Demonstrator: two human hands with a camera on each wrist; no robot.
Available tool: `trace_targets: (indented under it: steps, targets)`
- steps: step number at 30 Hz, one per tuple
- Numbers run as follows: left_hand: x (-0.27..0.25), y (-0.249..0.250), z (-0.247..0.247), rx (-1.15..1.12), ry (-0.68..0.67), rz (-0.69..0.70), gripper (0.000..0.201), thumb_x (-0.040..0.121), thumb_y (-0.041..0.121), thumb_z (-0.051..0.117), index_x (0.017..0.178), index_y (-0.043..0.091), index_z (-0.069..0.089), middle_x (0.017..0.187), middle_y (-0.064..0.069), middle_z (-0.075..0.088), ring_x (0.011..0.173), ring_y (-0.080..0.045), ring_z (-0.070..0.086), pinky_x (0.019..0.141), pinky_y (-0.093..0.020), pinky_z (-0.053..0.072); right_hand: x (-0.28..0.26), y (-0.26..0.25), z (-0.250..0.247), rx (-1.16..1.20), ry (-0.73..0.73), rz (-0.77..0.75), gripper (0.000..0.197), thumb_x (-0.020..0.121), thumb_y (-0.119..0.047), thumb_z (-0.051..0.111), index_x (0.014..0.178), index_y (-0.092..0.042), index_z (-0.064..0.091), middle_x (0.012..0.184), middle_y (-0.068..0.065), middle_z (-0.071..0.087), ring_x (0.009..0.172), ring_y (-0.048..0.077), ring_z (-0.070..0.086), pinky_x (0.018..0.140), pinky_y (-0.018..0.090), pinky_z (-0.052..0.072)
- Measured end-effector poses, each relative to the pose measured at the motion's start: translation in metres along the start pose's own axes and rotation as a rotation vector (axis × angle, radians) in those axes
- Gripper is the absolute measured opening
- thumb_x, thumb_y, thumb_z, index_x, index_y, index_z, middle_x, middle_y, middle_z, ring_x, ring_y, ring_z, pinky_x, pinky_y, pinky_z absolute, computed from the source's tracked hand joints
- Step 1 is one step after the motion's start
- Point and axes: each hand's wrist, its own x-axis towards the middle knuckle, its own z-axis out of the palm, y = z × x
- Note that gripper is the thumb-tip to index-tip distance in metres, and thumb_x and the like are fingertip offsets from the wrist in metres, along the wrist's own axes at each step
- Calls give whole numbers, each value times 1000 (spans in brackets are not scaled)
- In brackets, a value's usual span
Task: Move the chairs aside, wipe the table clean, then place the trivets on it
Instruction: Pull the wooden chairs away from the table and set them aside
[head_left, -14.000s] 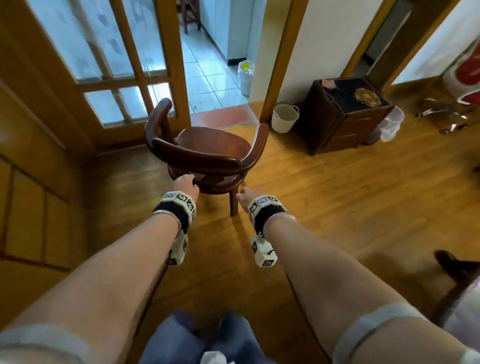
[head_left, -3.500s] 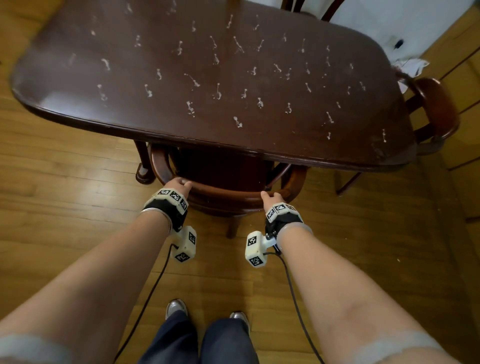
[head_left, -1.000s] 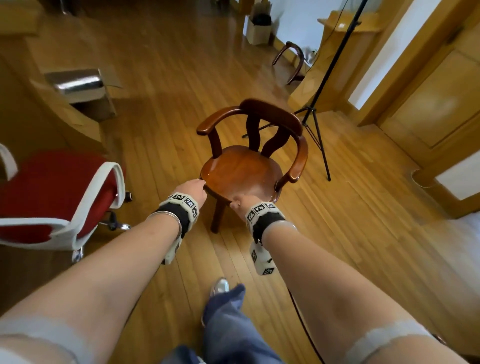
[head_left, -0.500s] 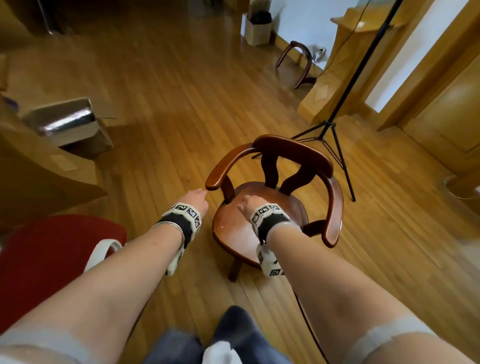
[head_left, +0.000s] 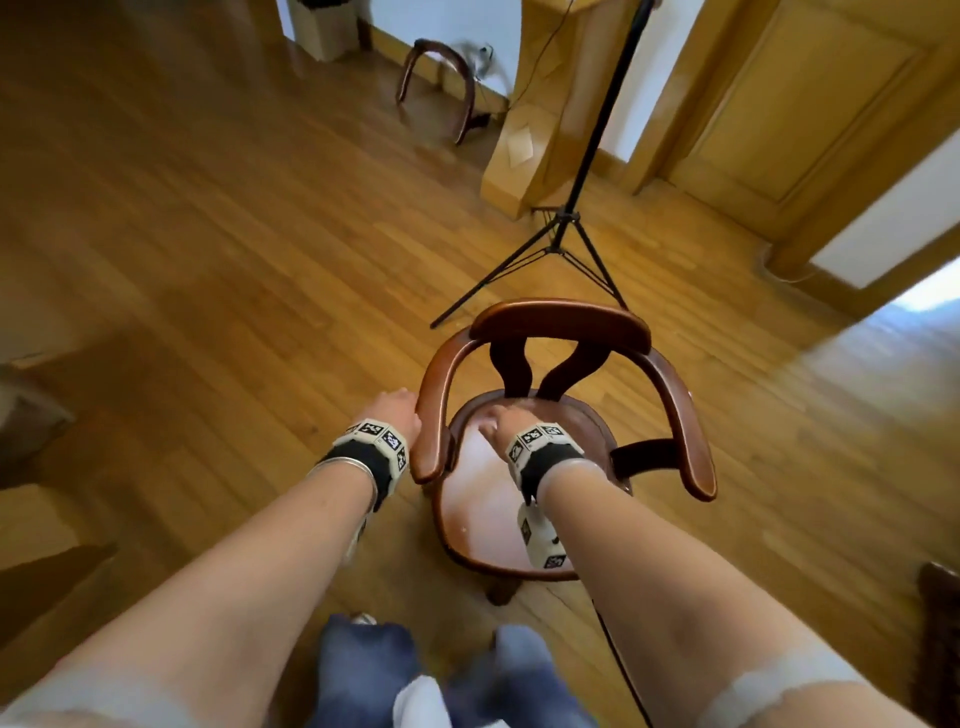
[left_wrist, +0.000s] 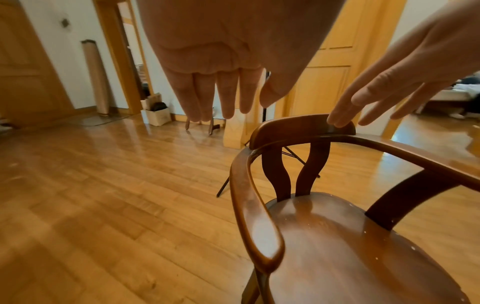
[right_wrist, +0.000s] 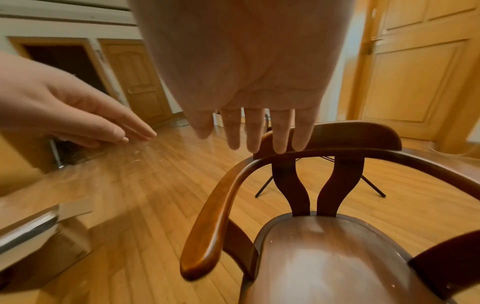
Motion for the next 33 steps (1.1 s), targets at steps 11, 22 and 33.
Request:
trace_targets:
  steps: [11, 22, 33]
  targets:
    - [115, 11, -37, 108, -103, 196, 39, 98, 12, 36, 137, 10, 43, 137, -12, 49, 123, -27, 49, 102, -41, 42, 78, 2, -34, 250, 9, 186, 42, 102, -30, 36, 139, -10, 43, 140, 17, 46, 126, 31, 48, 100, 40, 41]
    - [249, 36, -60, 176, -236, 475, 39, 95, 16, 41, 134, 13, 46, 130, -12, 55, 113, -30, 57, 91, -39, 47, 150, 5, -56, 488, 19, 454, 42, 104, -23, 33, 140, -5, 44, 143, 17, 47, 130, 31, 44, 105, 36, 34]
    - [323, 59, -88, 274, -371, 791, 51, 94, 12, 45, 144, 13, 34, 136, -15, 47, 118, -32, 53, 96, -34, 42, 183, -28, -26, 856, 31, 804, 46, 104, -27, 36, 147, -12, 34, 150, 13, 38, 136, 29, 39, 109, 36, 30]
